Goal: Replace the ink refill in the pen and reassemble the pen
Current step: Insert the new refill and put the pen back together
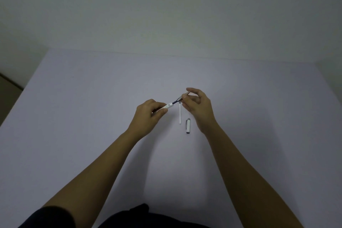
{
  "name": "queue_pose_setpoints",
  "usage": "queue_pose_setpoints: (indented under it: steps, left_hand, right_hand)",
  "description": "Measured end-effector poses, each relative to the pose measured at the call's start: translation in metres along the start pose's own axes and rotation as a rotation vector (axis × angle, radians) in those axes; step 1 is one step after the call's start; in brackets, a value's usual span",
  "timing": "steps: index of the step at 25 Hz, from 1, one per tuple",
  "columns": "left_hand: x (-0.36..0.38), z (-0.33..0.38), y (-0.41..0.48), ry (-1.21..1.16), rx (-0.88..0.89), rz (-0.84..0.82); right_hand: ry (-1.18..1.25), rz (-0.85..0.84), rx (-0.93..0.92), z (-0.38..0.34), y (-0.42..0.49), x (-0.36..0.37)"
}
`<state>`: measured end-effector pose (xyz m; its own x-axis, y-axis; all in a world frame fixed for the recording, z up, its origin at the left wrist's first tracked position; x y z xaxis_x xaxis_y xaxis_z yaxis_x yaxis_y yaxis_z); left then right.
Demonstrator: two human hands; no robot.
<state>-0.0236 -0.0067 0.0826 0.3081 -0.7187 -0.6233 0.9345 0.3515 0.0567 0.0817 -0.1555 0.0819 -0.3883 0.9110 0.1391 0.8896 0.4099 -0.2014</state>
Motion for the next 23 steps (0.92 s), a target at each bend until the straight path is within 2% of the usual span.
queue_pose_setpoints:
  steps: [10,16,20,23]
  left_hand:
    - [-0.018,0.002,0.002,0.018,0.077,-0.124]
    - [-0.027,0.008,0.0,0.093,0.219,-0.08]
    - [-0.028,0.008,-0.004,0.045,0.207,-0.033]
    - [-0.031,0.009,-0.005,0.021,0.181,0.002]
  right_hand:
    - [-0.419,-0.193,-0.112,-0.01,-0.009,-0.006]
    - [-0.657,-0.128,-0.24,-0.017,-0.015,0.003]
    - [-0.697,-0.066,-0.309,-0.025,-0.018,0.014]
    - [-0.619,-0.112,-0.304,-0.03,-0.02,0.019]
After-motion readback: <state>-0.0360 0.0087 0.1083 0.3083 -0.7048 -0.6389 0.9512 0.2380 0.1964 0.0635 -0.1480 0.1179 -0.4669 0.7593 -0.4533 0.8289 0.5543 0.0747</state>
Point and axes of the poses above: each hand's wrist, its own y-axis towards the middle knuckle, its own x-axis out of the palm, z = x × y, the point moved 1 cm from there along y, towards the middle knuckle
